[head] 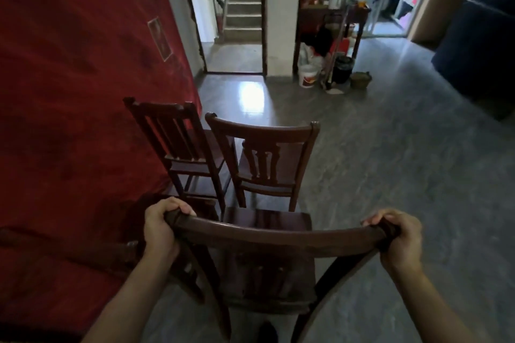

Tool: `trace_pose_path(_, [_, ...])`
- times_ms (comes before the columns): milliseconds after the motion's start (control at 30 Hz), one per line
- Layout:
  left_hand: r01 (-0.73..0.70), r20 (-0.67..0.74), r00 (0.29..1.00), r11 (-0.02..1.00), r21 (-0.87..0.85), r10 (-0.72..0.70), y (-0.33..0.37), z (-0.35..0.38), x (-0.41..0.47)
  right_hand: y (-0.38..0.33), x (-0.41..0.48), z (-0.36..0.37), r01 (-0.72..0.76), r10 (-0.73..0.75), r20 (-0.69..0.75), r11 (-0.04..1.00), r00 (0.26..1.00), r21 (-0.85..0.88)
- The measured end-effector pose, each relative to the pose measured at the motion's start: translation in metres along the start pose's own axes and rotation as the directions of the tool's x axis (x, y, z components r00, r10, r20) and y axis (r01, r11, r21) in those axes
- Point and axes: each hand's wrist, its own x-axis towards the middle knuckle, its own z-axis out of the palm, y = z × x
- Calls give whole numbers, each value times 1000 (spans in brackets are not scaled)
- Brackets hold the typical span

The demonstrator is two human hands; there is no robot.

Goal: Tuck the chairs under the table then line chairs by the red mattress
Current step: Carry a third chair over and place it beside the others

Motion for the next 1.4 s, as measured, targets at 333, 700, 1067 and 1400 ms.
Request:
trace_pose_path(333, [54, 91, 994, 998, 13, -55, -39, -15, 116, 67, 64, 38, 21, -19, 15, 994, 1000, -105])
trace_pose_path(700, [14, 122, 992, 996, 82, -24, -49, -34, 132, 79, 51, 53, 72, -71, 16, 989, 997, -126])
trace_pose_path(1067, [-29, 186, 982, 941, 338, -36, -53, -80, 85, 84, -15, 38, -19, -15, -126, 964, 992, -265])
trace_pose_path(1400, [-68, 221, 975, 914, 401, -25, -62, -111, 55, 75, -66, 44, -78, 1, -211, 931, 977, -357])
